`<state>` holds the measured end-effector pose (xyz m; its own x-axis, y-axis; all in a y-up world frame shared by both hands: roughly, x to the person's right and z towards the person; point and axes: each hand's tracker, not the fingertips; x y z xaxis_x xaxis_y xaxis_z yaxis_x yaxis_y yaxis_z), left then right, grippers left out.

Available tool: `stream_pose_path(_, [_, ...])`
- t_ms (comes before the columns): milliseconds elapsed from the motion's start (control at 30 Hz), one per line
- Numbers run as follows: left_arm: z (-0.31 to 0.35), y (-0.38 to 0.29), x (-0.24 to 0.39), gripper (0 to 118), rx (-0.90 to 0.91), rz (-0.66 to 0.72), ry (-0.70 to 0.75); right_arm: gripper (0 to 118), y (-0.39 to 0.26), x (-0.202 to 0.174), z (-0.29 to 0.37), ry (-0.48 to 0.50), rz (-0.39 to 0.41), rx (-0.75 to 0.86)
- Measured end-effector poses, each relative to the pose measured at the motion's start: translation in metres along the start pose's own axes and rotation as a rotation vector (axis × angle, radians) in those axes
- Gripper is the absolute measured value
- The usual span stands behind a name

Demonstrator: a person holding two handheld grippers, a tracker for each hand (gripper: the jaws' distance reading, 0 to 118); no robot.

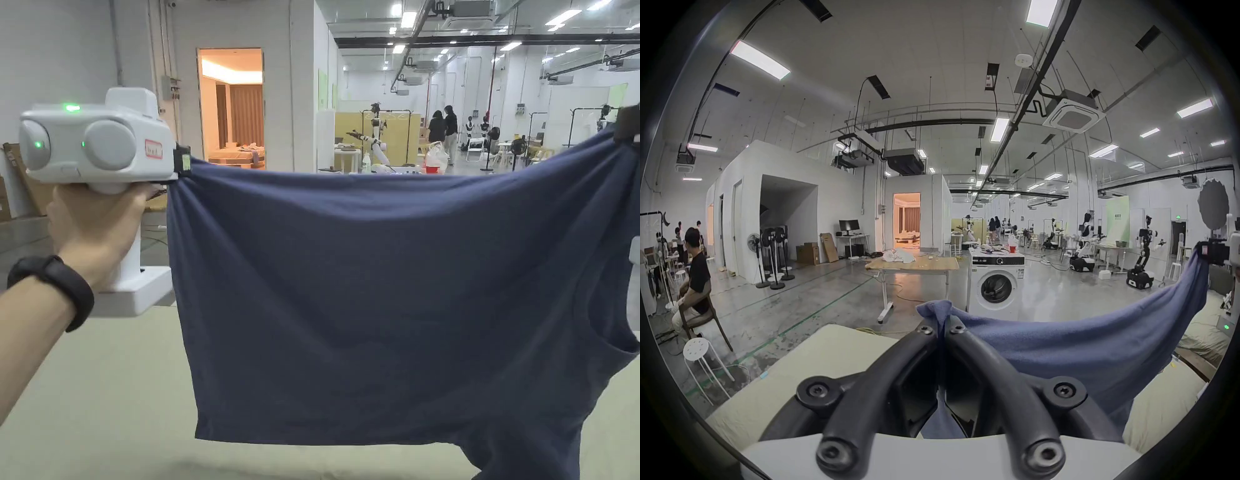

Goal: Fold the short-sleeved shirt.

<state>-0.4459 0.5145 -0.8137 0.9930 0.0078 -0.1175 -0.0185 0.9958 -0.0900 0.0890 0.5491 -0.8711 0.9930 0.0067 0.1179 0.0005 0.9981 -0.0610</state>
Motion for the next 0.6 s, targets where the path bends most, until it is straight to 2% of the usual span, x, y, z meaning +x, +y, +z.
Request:
stream_pose_path(100, [-0.001,-0.037,0.000,0,-0.073,-0.005,-0.027,1,-0.035,0.002,-0.003,0.059,-0.013,-0.066])
stream_pose_path(200, [0.014,-0.077,-0.009,0,-0.121,0.052,-0.055,1,-0.080,0.013,0.008,0.097,-0.106,-0.116])
stream_pose_path(267, [0.029,-0.103,-0.017,0,-0.159,0.075,-0.072,1,-0.108,0.022,0.027,0.108,-0.135,-0.148])
stream_pose_path(300, [0.038,-0.116,-0.021,0,-0.177,0.071,-0.076,1,-0.127,0.028,0.043,0.119,-0.213,-0.157])
stream_pose_path(333, [0.053,-0.128,-0.024,0,-0.175,0.072,-0.083,1,-0.142,0.035,0.056,0.158,-0.245,-0.203])
stream_pose_path(367, [0.066,-0.139,-0.027,0,-0.184,0.081,-0.089,1,-0.155,0.039,0.069,0.156,-0.271,-0.214])
stream_pose_path(467, [0.125,-0.175,-0.036,0,-0.189,0.137,-0.132,1,-0.190,0.051,0.126,0.167,-0.267,-0.214])
stream_pose_path(600, [0.207,-0.228,-0.045,0,-0.219,0.174,-0.178,1,-0.234,0.071,0.206,0.166,-0.211,-0.216])
